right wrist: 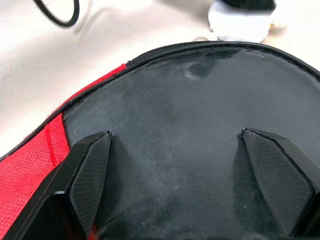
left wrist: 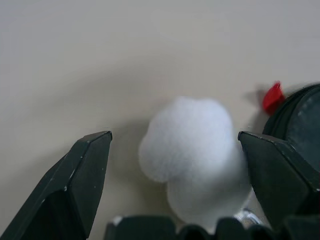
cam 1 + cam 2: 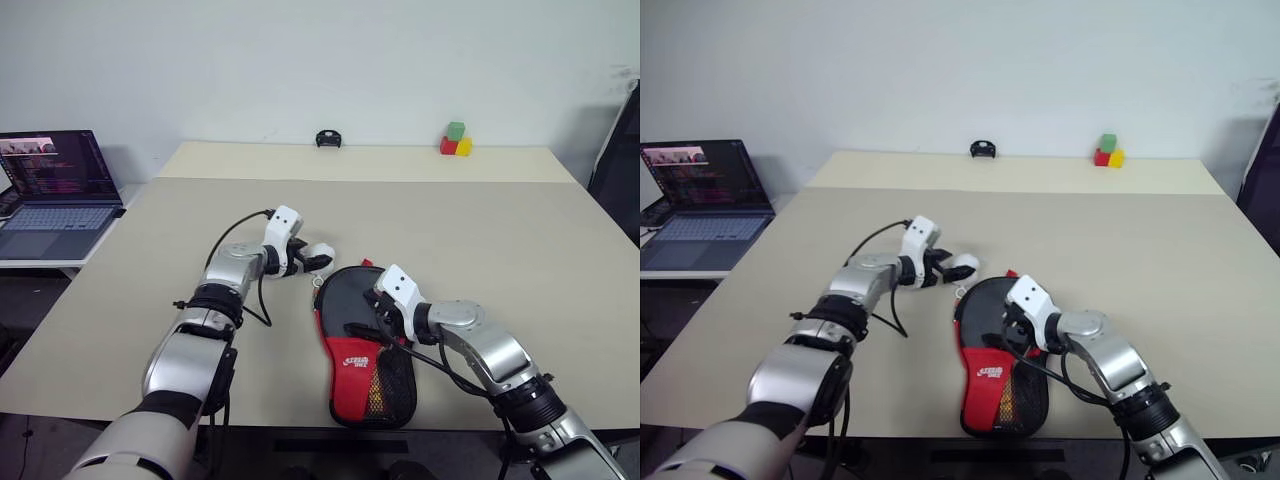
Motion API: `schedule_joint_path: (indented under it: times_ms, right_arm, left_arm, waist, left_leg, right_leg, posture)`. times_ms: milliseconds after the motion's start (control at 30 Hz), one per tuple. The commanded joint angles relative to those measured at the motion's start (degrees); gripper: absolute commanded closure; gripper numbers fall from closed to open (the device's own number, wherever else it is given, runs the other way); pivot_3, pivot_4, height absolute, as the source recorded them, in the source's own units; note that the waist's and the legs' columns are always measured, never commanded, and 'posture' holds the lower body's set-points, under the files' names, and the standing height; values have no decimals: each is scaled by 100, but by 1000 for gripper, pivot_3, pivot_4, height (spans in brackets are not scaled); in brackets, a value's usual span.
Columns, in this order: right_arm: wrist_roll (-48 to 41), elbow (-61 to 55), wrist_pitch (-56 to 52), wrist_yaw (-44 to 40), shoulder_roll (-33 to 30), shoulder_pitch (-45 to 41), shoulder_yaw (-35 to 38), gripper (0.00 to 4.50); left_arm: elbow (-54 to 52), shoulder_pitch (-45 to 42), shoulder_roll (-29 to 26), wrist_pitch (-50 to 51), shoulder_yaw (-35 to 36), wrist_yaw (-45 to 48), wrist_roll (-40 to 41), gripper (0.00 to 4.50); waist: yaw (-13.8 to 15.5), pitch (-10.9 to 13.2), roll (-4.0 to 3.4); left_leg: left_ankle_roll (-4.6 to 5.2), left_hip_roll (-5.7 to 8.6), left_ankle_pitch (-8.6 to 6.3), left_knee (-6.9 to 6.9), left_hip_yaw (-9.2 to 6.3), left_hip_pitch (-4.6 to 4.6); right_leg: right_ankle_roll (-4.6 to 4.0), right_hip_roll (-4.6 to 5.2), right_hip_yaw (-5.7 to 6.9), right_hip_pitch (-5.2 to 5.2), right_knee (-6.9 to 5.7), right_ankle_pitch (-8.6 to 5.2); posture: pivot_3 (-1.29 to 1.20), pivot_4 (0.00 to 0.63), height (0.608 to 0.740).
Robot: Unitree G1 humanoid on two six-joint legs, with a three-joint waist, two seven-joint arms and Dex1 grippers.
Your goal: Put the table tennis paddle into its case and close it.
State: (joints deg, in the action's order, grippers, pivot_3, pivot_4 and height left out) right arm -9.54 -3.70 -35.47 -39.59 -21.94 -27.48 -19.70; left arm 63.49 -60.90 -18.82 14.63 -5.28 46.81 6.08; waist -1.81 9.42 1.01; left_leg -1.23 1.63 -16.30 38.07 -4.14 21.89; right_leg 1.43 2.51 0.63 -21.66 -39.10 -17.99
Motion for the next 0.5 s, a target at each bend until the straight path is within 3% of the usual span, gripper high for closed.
schedule_joint_path:
  times_ms: [33,233,267,333,500]
  right_arm:
    - [88,26,-149,48,25,134,-37,10]
    - [113,44,-127,112,96,161,-15,10]
    - [128,52,-113,137,111,165,-1,0]
    - [147,61,-93,168,126,169,16,0]
    - [23,98,-227,312,222,141,282,0]
  left_arm:
    - [276,-197,68,-167,18,204,-172,84]
    - [464,-192,170,-318,16,315,-367,84]
    - [469,-180,181,-339,27,324,-380,245]
    - [471,-164,192,-370,49,339,-407,678]
    - [333,-58,188,-379,84,581,-390,2487]
  waist:
    - [-3,0,0]
    - [1,-2,3]
    - [2,-3,3]
    - [3,-3,3]
    - [3,-3,3]
  left_leg:
    - [-1,0,0,0,0,0]
    - [-3,0,2,0,-2,-1]
    - [-3,0,2,1,-2,-1]
    - [-3,0,2,1,-2,-1]
    - [-5,0,2,1,-2,-1]
  right_leg:
    - [0,0,0,0,0,0]
    - [0,0,0,0,-3,0]
    - [0,0,0,0,-3,0]
    - [0,0,1,1,-3,0]
    - [0,0,0,0,-6,0]
  posture:
    - [0,150,740]
    - [0,150,740]
    - [0,150,740]
    - [0,150,740]
    - [0,150,740]
